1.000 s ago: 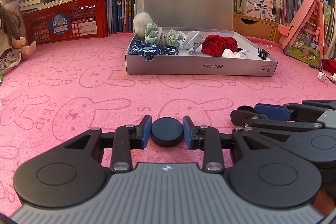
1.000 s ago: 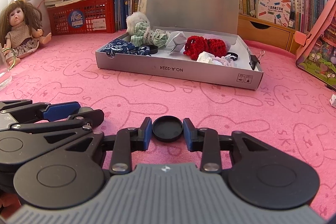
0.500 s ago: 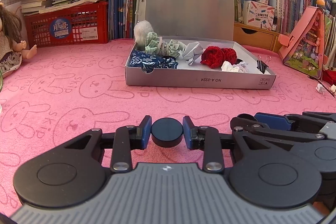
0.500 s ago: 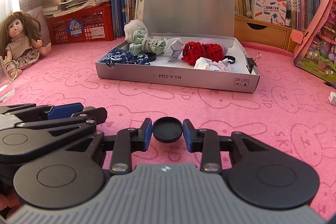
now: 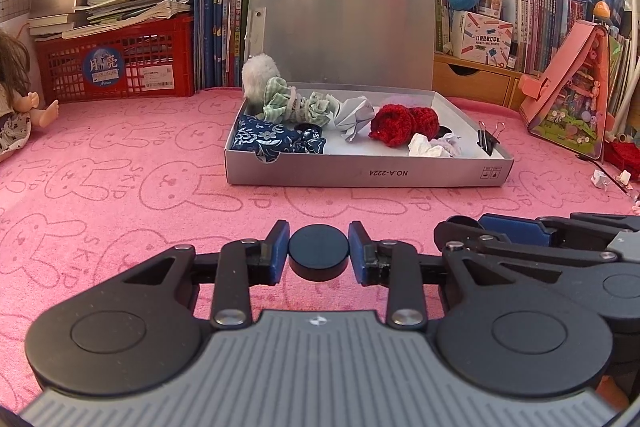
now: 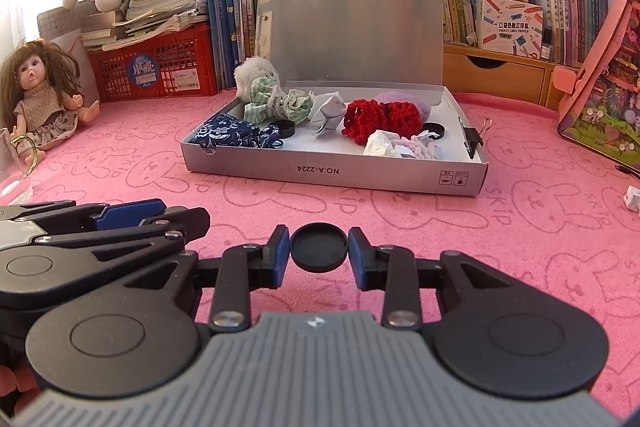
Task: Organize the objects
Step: 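Carry both black lids over the grey box and lower them inside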
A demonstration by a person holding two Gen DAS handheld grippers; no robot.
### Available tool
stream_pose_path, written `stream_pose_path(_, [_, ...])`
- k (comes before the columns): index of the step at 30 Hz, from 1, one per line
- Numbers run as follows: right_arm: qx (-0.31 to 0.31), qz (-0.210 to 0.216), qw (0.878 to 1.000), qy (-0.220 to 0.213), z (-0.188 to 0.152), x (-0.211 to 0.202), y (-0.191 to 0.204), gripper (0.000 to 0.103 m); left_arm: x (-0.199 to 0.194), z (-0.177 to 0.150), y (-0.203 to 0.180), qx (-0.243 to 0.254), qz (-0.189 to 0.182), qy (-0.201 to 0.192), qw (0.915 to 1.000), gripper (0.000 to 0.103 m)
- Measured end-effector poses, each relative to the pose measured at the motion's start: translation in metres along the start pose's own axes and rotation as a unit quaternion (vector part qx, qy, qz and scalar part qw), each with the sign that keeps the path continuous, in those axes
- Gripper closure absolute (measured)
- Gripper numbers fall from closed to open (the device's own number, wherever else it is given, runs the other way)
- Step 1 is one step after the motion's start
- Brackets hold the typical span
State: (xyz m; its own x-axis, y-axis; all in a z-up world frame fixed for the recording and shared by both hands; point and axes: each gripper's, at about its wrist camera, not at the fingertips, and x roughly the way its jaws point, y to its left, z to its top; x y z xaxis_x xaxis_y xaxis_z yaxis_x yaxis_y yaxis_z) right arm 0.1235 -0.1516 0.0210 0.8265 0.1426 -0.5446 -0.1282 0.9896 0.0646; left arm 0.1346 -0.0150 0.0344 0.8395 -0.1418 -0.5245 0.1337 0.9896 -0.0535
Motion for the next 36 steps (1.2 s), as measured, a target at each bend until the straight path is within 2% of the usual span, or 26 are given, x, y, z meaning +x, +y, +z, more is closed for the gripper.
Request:
stream_pose_path(10, [0.009, -0.004, 1.0, -0.011, 0.032, 0.013, -0.014, 0.065, 0.018, 0.036, -0.01, 0.012, -0.005, -0.02, 0.9997, 0.066])
stream_pose_path(15, [0.025, 0.009, 1.0, -0.004, 0.052, 0.025, -0.028, 0.066, 0.033, 0.052, -0.007, 0.006, -0.023, -0.037, 0.999, 0.066])
stream_pose_path(28, [0.092, -0.001, 0.995, 0.031, 0.083, 0.07, -0.079, 0.066, 0.096, 0.089, 0.005, -0.006, 0.004, -0.022, 0.9997, 0.066])
stream_pose_path(36, [0.17, 0.025, 0.983, 0.058, 0.095, 0.097, -0.112, 0.067, 0.13, 0.099, 0.013, -0.015, -0.011, 0.005, 0.9998, 0.066])
